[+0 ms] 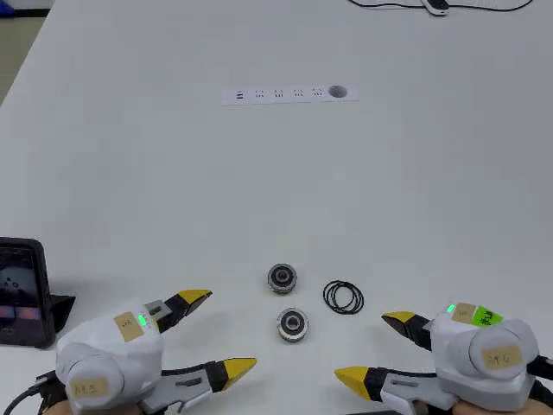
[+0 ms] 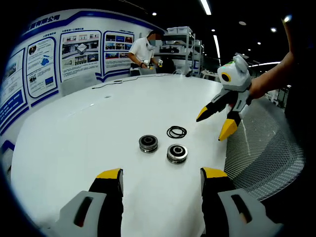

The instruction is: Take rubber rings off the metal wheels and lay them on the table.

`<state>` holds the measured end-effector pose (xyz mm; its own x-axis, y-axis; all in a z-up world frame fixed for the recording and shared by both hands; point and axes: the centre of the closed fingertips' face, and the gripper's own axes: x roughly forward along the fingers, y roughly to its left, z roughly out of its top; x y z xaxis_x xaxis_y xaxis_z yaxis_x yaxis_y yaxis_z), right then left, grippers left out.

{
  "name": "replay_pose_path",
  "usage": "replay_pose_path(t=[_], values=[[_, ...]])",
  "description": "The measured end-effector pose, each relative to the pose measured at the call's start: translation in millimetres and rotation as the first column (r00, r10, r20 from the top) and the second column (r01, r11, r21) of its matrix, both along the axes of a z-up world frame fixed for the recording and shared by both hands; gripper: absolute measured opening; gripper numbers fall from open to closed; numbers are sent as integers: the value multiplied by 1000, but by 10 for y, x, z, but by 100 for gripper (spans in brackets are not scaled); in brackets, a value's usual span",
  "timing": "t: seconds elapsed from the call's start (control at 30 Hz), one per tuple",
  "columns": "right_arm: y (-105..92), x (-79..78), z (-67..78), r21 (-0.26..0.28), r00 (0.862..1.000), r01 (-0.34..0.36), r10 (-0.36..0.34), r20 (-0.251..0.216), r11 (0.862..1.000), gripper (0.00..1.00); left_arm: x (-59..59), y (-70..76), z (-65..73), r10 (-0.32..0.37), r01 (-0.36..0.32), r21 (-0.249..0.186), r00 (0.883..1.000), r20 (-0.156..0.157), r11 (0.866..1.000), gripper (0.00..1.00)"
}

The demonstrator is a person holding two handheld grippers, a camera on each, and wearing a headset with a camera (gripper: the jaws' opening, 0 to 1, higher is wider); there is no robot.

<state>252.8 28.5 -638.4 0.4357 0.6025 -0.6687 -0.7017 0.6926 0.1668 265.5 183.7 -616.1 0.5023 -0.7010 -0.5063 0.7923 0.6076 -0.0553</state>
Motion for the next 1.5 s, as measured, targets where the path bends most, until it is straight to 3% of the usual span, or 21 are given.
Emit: replay_pose_path(t=[0.4, 0.53, 0.73, 1.5], values=[[72, -49, 82, -31, 993, -66, 69, 93, 997, 88, -121, 223, 25, 70, -70, -41, 998, 4, 997, 78], [74, -44, 67, -42, 993, -37, 42, 114, 998, 98, -152, 290, 14, 83, -83, -45, 997, 8, 996, 80], [148, -81, 101, -38, 986, -40, 46, 159, 998, 99, -177, 322, 29, 88, -87, -41, 996, 23, 995, 81], [22, -49, 39, -32, 990, 12, -8, 137, 999, 99, -227, 379, 7, 104, -103, -29, 994, 17, 994, 80]])
